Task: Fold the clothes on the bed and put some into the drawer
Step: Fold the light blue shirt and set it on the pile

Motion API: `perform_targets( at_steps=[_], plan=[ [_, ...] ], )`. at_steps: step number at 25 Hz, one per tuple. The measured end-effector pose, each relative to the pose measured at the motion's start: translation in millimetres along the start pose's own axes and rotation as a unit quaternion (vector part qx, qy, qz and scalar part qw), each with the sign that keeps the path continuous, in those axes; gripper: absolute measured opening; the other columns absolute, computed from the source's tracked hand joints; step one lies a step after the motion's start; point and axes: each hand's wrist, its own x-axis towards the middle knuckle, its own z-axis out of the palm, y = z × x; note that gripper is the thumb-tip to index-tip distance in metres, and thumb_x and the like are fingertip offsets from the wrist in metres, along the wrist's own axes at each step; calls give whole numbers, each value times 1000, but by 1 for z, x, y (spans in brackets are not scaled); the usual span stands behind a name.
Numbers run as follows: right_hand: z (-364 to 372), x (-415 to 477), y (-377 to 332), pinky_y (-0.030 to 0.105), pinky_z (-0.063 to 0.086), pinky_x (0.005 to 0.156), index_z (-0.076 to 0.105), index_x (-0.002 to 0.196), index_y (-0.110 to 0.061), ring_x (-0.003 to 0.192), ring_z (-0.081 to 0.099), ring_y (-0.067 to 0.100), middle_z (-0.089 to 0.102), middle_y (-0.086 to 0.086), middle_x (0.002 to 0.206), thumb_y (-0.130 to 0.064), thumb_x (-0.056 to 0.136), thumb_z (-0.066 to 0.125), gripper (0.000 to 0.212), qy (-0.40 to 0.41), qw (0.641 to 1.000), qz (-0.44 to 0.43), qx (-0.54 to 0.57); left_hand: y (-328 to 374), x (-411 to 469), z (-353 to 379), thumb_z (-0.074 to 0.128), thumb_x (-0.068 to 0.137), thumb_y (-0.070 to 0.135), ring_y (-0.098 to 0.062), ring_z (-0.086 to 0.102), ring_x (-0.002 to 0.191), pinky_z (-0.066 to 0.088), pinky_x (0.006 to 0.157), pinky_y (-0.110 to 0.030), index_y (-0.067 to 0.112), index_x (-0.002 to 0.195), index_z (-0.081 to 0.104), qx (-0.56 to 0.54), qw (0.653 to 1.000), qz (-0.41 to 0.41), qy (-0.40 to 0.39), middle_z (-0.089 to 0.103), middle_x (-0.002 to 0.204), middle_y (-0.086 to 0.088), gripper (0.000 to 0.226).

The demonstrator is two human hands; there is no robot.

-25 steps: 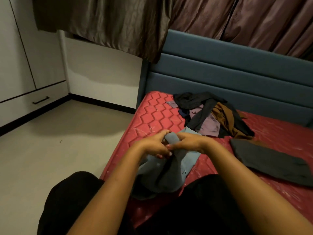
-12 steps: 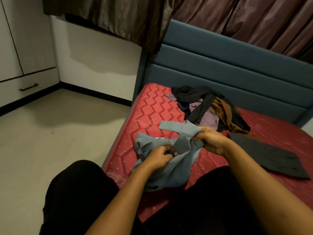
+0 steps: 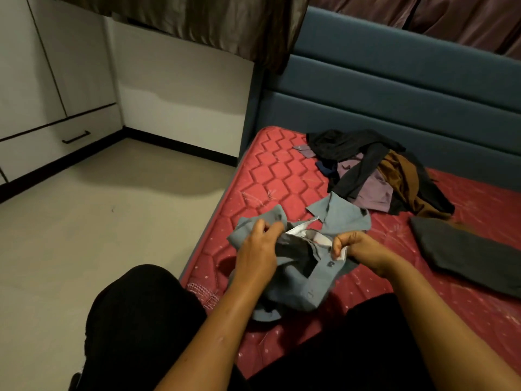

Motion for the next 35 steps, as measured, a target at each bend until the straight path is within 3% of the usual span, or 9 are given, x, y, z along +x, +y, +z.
perform_targets(
  at_steps=[5, 8, 11, 14, 19, 22, 27, 31, 35],
  plan=[
    [27, 19, -4, 20, 44, 61, 74, 79, -15, 67, 59, 6, 66, -8, 79, 17, 70, 41, 47, 156, 982, -65, -84, 2, 14, 7, 31, 83, 35, -23, 54, 94, 49, 71, -33, 21, 121, 55, -27, 996, 83, -20, 50, 108, -6, 47],
    [44, 28, -15, 27, 51, 71, 74, 84, -14, 75, 65, 15, 71, 4, 80, 2, 89, 45, 33, 118, 987, -103, 36, -13, 18, 15, 46, 85, 14, -24, 55, 93, 52, 74, -39, 23, 119, 40, 9, 991, 135, -25, 54, 104, -8, 36],
    [66, 41, 1, 31, 46, 64, 72, 85, -21, 64, 58, 10, 66, 0, 71, -25, 97, 53, 23, 62, 994, -92, -2, -22, 18, 31, 51, 78, -6, -25, 54, 99, 42, 86, -31, 13, 122, 44, -49, 997, 57, -27, 57, 110, -13, 48],
    [78, 53, 11, 29, 50, 72, 73, 90, -24, 76, 65, 7, 71, -8, 81, -23, 95, 57, 17, 45, 996, -75, -33, -33, 21, 40, 44, 85, 1, -35, 57, 96, 46, 82, -43, 13, 116, 46, 15, 993, -52, -106, 60, 105, -15, 34],
    [87, 58, 7, 16, 50, 78, 74, 99, -26, 82, 66, -3, 73, -13, 91, -14, 89, 65, 18, 42, 992, -112, -32, -53, 28, 42, 41, 88, 14, -35, 53, 92, 46, 80, -49, 25, 100, 40, 61, 969, -70, -229, 56, 102, -9, 16],
    [85, 56, 1, 24, 55, 80, 71, 102, -32, 85, 69, 4, 74, -8, 91, -5, 85, 66, 32, 41, 988, -144, 40, -50, 35, 45, 45, 83, 16, -25, 52, 87, 45, 77, -42, 23, 89, 42, -32, 986, -55, -153, 50, 92, 0, 9],
    [80, 56, -21, 7, 43, 83, 70, 107, -16, 97, 61, -10, 67, -20, 103, 4, 87, 54, 32, 199, 942, -261, 75, -31, 42, 46, 58, 80, 22, -1, 37, 62, 31, 58, -21, 21, 65, 35, -162, 982, -53, 77, 37, 65, 10, 28],
    [86, 51, -18, 2, 37, 71, 65, 104, -15, 82, 57, -14, 61, -26, 86, -7, 92, 59, 15, 224, 940, -258, 8, -27, 37, 46, 65, 83, 16, -4, 30, 53, 23, 51, -23, 26, 60, 26, -143, 981, -95, 92, 31, 54, 10, 47],
    [88, 52, -10, 19, 43, 73, 67, 95, -18, 82, 54, 3, 65, -10, 88, -22, 90, 57, 12, 228, 927, -282, -95, -24, 35, 48, 63, 82, 9, -8, 32, 53, 26, 52, -29, 23, 62, 31, -123, 977, -148, 89, 35, 54, 7, 40]
  ],
)
